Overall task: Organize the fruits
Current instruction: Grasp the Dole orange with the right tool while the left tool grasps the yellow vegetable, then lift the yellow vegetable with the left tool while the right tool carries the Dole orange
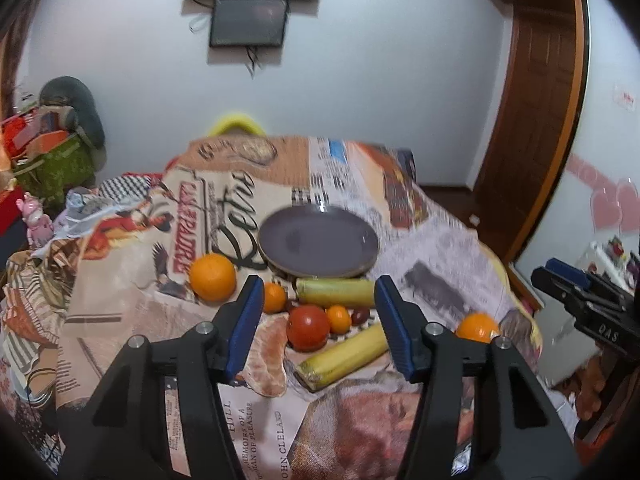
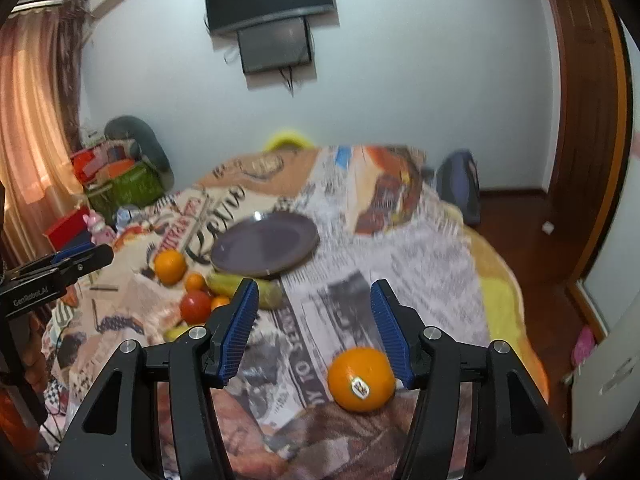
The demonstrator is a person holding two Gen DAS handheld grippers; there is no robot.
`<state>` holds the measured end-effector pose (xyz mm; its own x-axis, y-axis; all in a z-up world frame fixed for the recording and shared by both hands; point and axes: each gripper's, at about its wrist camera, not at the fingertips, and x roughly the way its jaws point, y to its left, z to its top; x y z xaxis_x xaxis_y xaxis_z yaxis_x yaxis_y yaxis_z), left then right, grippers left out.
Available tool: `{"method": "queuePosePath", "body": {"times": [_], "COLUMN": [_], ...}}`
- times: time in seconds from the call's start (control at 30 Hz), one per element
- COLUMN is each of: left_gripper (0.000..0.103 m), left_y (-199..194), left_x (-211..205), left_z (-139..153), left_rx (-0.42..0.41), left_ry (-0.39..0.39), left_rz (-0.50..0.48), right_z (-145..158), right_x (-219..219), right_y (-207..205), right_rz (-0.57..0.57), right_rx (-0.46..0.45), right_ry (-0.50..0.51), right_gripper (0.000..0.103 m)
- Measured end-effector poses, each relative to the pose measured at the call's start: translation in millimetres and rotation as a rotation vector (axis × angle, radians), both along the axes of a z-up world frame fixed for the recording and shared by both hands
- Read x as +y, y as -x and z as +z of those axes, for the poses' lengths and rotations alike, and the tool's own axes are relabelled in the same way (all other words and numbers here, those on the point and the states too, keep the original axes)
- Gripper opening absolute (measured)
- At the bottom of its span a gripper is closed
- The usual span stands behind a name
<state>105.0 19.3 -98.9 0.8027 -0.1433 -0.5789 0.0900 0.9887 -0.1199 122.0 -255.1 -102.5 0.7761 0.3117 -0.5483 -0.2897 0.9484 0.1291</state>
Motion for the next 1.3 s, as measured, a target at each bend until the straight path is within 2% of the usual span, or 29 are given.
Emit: {"method": "queuePosePath", "body": {"times": [0.23,0.47,0.67,0.77,0.87,0.97,1.13,1.2,1.3], "left_gripper": [0.057,0.057,0.058,0.064,0.068,0.073,0.074,0.07,0.056], "left_y": [-23,-47,-62,-67,-71,-73,-72,-71,-67], "left_x": [-16,-30,-38,-36,-35,-38,-45,-41,-35], "left_z": [-35,-75,-103,-111,-115,-118,-121,-118,-112], "left_rx": [0.11,0.253,0.336,0.346,0.345,0.346,0.349,0.357,0.375], "left_ry": [-0.039,-0.063,-0.096,-0.098,-0.076,-0.083,-0.116,-0.087,-0.036], "left_rz": [-0.071,-0.124,-0.147,-0.135,-0.129,-0.133,-0.133,-0.128,-0.128], "right_z": [-31,-60,-77,-84,-91,-98,-113,-112,-109], "right_x": [-7,-11,-20,-21,-22,-20,-17,-16,-16], "right_y": [-16,-31,-39,-42,-46,-51,-56,-55,-55], "right_rz": [0.013,0.0,-0.023,-0.025,-0.025,-0.023,-0.018,-0.023,-0.022], "right_rx": [0.164,0.272,0.331,0.353,0.372,0.398,0.448,0.437,0.423], "right_ry": [-0.007,0.013,0.009,0.014,0.015,0.016,0.017,0.032,0.037], "right_gripper": [0.055,0.057,0.061,0.068,0.071,0.071,0.071,0.069,0.067]}}
